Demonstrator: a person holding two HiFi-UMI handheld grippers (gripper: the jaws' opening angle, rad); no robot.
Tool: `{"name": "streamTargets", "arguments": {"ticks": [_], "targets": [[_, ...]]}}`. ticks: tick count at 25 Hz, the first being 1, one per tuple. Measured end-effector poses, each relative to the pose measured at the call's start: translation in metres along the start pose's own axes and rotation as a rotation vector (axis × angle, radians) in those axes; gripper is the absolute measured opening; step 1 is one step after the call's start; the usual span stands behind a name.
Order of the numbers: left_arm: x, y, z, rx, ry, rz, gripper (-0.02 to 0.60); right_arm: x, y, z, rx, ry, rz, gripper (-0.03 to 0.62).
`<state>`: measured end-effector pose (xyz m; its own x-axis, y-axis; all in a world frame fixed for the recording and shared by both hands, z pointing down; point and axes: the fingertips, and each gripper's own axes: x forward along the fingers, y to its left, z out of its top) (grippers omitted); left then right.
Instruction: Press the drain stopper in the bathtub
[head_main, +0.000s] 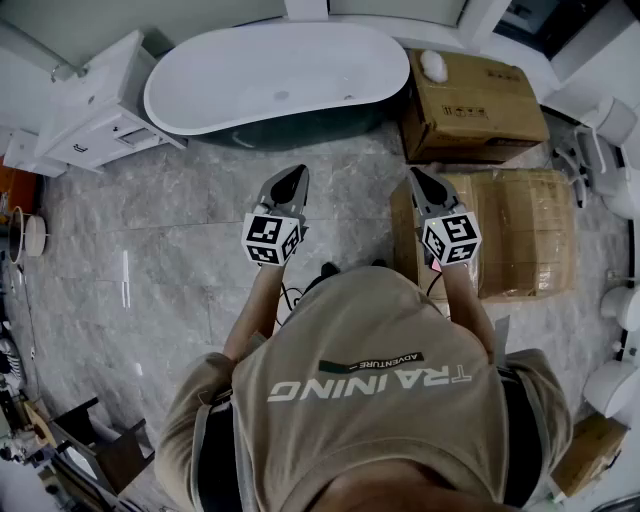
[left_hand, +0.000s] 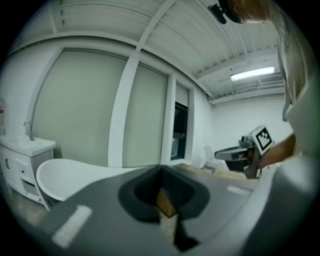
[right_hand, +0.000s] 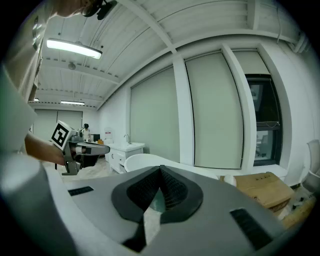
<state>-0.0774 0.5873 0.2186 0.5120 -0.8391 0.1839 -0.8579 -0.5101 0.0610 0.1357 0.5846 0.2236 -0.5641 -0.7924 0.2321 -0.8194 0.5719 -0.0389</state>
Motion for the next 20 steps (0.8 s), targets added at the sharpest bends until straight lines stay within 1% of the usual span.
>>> {"name": "streamTargets", "arguments": {"ticks": [3,6,10,13,18,20], "targets": [[-0.002,0.005,-0.003,-0.005,0.003,-0.014,0.002,0.002,-0.007,0.004,0.003,0.000,-0.019,0.008],[-0.005,0.021,-0.006,0.000,0.010,-0.017,0.002,0.008,-0.005,0.007,0.001,-0.005,-0.037,0.008],[-0.013,0.048,-0.011,-0.008,0.015,-0.011,0.002,0.012,-0.002,0.006,0.045,-0.019,-0.086,0.008],[-0.011,0.061,-0.013,-0.005,0.013,-0.016,0.002,0.015,-0.001,0.004,0.069,-0.018,-0.117,0.008],[0.004,0.055,-0.034,-0.032,0.044,-0.047,0.002,0.018,0.005,-0.011,0.078,0.013,-0.112,0.008],[0.012,0.060,-0.037,-0.042,0.055,-0.039,0.002,0.022,-0.001,-0.014,0.067,0.023,-0.106,0.008]]}}
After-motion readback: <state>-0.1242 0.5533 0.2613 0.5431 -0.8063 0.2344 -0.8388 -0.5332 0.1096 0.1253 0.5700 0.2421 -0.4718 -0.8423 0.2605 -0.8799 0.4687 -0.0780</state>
